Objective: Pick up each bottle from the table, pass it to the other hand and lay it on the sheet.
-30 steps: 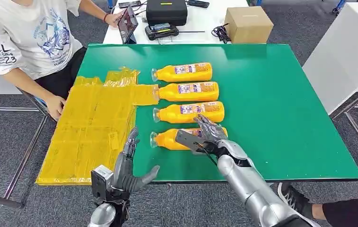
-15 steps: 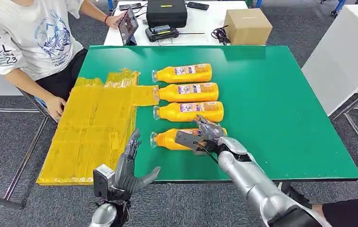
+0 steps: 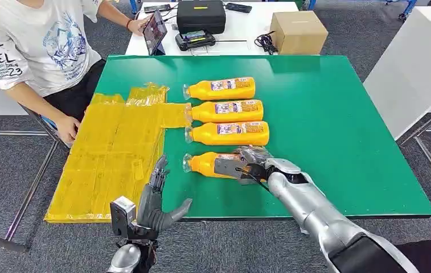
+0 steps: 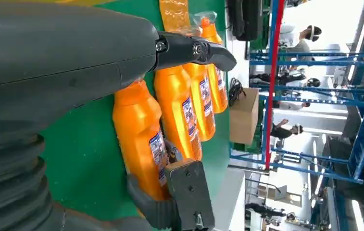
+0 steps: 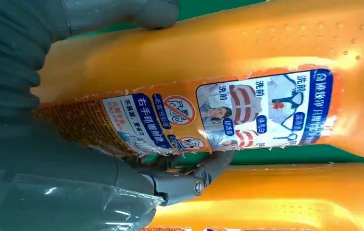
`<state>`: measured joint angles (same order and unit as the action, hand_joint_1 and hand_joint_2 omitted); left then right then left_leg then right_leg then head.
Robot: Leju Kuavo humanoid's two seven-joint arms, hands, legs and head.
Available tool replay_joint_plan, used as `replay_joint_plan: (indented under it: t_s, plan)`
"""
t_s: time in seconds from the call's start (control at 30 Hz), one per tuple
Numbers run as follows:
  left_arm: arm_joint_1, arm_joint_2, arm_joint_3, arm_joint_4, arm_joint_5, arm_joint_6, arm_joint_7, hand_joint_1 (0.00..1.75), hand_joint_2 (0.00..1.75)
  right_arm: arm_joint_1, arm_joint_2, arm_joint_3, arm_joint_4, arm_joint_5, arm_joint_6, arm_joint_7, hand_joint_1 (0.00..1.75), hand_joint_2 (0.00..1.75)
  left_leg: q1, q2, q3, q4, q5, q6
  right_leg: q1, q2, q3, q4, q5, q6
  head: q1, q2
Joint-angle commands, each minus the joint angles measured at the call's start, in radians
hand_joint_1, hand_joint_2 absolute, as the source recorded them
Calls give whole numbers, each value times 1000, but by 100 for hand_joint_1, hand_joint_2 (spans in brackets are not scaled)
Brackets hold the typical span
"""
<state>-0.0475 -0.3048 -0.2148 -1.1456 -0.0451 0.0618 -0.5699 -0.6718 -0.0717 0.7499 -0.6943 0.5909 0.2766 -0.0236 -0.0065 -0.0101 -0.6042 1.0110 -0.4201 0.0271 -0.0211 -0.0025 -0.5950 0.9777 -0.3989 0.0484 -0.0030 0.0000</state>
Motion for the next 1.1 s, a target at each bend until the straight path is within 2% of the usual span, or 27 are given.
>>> replay_joint_plan:
  t_s: [0.03, 0.4, 0.5, 0.57, 0.67, 0.7, 0.77, 0.9, 1.1]
  plan:
    - [-37, 1, 4, 69, 17, 1, 0, 0, 175, -20, -47, 130, 95, -17, 24, 27, 175, 175, 1, -1, 2, -1, 0, -2, 2, -2, 3, -2, 0, -2, 0, 0]
    - [-36, 1, 3, 69, 25, 0, 0, 0, 175, -24, -53, 151, 94, -25, 16, 25, 175, 175, 2, -2, 2, -1, 0, -2, 2, -3, 4, -2, -1, -2, 0, 0]
    - [-27, 3, 2, 60, 31, -1, 0, 0, 175, 39, -35, 54, 29, -113, -130, -34, 175, 175, 2, -2, 3, -1, 0, -2, 2, -3, 4, -2, -1, -2, 0, 0]
    - [-11, 5, 2, 39, 33, 1, -3, 0, 175, 168, -8, -89, -165, -156, -333, -145, 175, 175, 3, -2, 4, -2, -1, -2, 3, -3, 6, -4, -1, -3, 0, 0]
    - [3, 9, -10, 11, 34, 1, -8, 0, 175, 337, 49, -233, -490, -148, -458, -273, 175, 175, 2, -1, 2, -1, -1, -2, 3, -1, 4, -2, -1, -3, 1, 0]
    - [4, 11, -13, 8, 34, 2, -10, 0, 175, 365, 55, -248, -563, -141, -465, -293, 175, 175, 1, 1, -1, 0, -2, -2, 2, 1, 0, 0, -1, -2, 0, 0]
    - [8, 10, -20, -1, 40, 4, -14, 0, 175, 426, 108, -317, -685, -132, -559, -371, 175, 175, 2, 3, -4, 1, -3, -2, 2, 3, -3, 1, -1, -3, 0, 0]
    - [12, 9, -36, -13, 46, 13, -19, 0, 175, 489, 151, -389, -773, -77, -681, -413, 175, 175, 2, -2, -6, 1, -3, -3, 3, -2, -5, 2, -3, -3, -1, 0]
    - [12, 8, -40, -15, 43, 17, -20, 0, 175, 496, 151, -396, -767, -77, -686, -415, 175, 175, 2, -1, -8, 0, -2, -2, 2, -1, -7, 0, -2, -2, 0, 0]
